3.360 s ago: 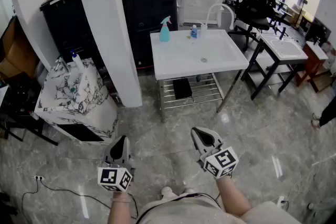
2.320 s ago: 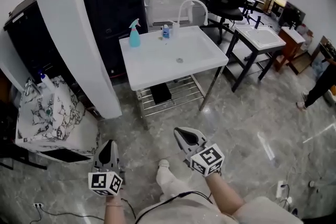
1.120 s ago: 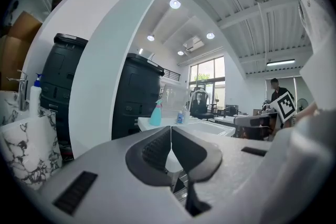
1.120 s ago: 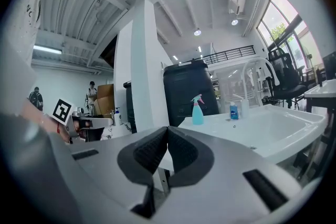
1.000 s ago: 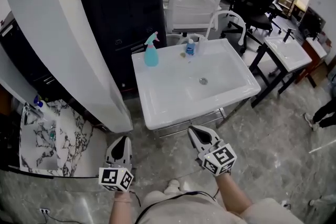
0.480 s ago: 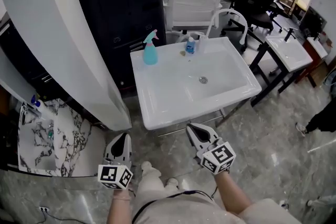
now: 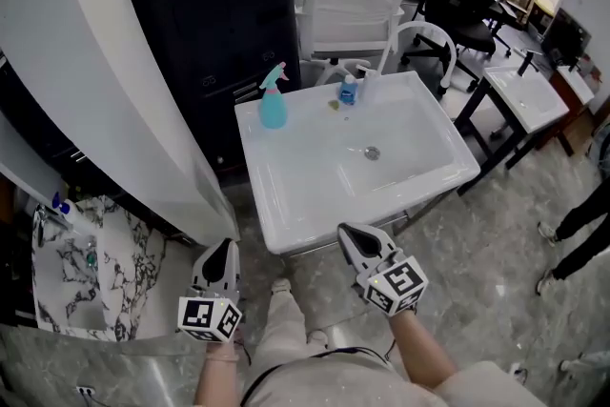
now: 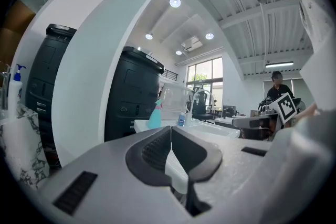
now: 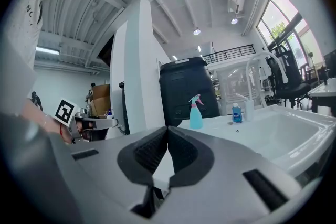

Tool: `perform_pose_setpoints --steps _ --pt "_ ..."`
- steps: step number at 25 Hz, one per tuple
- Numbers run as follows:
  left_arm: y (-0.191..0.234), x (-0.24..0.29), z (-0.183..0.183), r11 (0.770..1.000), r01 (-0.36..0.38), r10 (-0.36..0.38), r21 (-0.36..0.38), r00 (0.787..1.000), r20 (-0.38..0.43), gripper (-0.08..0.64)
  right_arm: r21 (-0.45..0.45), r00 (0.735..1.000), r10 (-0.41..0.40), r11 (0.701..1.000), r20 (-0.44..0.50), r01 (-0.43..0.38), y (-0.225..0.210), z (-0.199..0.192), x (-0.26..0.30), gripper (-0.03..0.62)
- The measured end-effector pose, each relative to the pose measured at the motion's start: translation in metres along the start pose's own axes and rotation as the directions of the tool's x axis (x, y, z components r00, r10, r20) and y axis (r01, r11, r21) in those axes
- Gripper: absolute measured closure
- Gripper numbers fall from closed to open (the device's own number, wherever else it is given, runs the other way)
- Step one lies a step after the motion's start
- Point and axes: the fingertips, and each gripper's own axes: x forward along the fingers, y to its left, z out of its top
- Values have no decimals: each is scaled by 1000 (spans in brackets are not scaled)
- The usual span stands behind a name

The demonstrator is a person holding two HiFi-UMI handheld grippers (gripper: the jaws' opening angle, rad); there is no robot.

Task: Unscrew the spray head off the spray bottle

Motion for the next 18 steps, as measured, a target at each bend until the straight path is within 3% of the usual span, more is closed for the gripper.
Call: perform_pose_setpoints --steps 18 --pt "49 100 10 998 61 -61 -17 997 -40 552 14 998 -36 999 -44 36 -48 11 82 588"
